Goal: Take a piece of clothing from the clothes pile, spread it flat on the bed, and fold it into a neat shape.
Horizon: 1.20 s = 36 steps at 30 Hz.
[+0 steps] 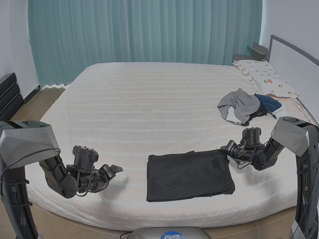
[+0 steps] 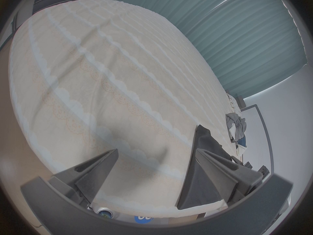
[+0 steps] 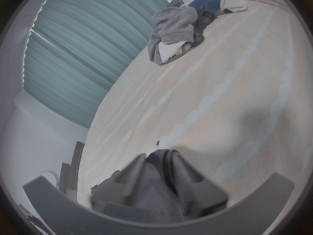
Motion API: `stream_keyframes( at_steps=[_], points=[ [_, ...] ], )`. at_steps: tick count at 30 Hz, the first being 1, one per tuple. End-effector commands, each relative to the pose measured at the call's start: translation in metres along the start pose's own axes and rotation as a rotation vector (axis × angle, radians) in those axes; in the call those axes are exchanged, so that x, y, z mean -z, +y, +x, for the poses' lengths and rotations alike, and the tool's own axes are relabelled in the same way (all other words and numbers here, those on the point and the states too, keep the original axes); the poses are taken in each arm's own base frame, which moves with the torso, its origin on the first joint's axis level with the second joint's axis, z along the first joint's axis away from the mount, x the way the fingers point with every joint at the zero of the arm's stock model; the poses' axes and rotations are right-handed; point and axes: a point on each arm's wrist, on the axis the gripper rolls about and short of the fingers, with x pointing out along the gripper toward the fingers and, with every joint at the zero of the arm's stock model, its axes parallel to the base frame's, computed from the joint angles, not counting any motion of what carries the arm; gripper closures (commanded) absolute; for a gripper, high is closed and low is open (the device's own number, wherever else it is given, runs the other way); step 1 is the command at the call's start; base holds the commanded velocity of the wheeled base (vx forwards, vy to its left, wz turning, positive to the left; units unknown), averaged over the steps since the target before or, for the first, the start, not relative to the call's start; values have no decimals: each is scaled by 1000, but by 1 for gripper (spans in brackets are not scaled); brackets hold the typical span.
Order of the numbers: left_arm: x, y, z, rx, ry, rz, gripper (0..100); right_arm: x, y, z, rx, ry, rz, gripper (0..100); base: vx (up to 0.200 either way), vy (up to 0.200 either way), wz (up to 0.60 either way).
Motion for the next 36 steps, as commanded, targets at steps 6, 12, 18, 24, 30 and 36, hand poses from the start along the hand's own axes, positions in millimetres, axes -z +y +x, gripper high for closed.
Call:
stream_keyframes(
  at_steps=[6,12,18,24,30,36],
  points=[
    [-1,-1,0,5,-5,-1,0,-11,2,-28,0,-10,113,0,0,0,0],
    [10,-6,-3,14,23,23,0,1,-9,-68,18,34,149,0,0,0,0],
    [20,-10,-4,18,50,45,0,25,-21,-94,3,27,184,0,0,0,0],
    [20,-13,-5,31,47,45,0,30,-26,-101,-25,-3,293,0,0,0,0],
    [26,-15,-8,38,65,56,0,34,-27,-103,-37,-5,302,0,0,0,0],
    [37,-18,-9,43,93,81,0,35,-28,-104,-45,-9,302,0,0,-133,0]
  ],
)
